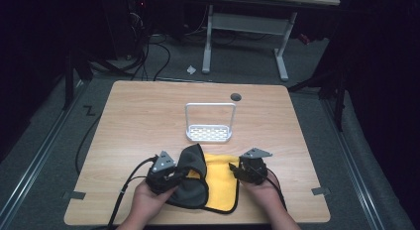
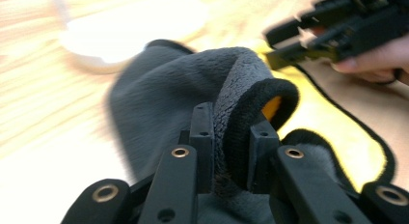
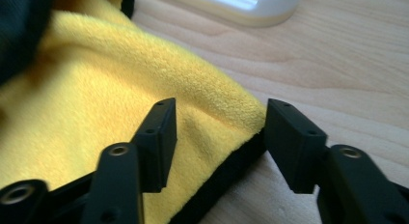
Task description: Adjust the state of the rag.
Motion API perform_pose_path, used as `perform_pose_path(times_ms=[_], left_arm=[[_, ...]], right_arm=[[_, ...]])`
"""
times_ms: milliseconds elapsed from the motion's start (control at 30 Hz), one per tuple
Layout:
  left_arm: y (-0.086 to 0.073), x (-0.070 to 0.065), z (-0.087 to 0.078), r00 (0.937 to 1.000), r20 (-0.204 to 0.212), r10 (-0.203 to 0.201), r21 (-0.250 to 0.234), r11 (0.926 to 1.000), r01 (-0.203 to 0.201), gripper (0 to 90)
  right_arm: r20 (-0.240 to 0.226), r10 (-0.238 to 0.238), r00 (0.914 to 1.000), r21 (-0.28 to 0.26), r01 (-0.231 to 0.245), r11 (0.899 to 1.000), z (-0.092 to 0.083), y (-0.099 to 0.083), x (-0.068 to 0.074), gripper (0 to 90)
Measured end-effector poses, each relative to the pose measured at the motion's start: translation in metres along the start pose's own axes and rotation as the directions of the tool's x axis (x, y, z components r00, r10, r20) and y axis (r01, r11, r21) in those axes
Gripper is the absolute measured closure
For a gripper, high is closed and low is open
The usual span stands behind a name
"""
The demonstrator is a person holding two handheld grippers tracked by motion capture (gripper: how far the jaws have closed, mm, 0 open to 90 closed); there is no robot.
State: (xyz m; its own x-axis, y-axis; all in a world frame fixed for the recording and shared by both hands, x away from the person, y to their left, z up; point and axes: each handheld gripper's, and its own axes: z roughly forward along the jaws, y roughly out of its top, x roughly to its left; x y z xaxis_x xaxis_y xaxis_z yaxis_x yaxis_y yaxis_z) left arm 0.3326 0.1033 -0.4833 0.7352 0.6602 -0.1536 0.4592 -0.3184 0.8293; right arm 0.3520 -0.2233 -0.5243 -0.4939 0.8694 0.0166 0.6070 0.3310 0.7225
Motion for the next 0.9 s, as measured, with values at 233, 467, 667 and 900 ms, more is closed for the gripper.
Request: perform_pose_path(times_ms=[233, 467, 667, 900], left_arm=[[-0.007, 0.042, -0.022, 0.9917, -0.066, -0.111, -0.037, 0.9934, 0.108, 77.4], [-0.015, 0.069, -0.035, 0.9782, -0.114, -0.174, -0.056, 0.9842, 0.168, 77.1], [-0.022, 0.082, -0.037, 0.9685, -0.122, -0.217, -0.052, 0.9759, 0.212, 76.6], [-0.021, 0.079, -0.036, 0.9708, -0.127, -0.204, -0.051, 0.9787, 0.199, 76.0]], right_arm=[[0.005, -0.003, 1.0000, 0.007, 0.003, 1.000, -0.005, 0.000, -0.002, 80.3], [0.050, 0.002, 0.9988, -0.042, 0.000, 0.999, -0.018, 0.002, -0.010, 90.0], [0.024, 0.063, 0.9977, -0.074, -0.061, 0.995, -0.019, 0.000, -0.019, 69.6], [-0.061, 0.065, 0.9960, -0.023, -0.067, 0.998, 0.004, 0.004, -0.013, 41.8]])
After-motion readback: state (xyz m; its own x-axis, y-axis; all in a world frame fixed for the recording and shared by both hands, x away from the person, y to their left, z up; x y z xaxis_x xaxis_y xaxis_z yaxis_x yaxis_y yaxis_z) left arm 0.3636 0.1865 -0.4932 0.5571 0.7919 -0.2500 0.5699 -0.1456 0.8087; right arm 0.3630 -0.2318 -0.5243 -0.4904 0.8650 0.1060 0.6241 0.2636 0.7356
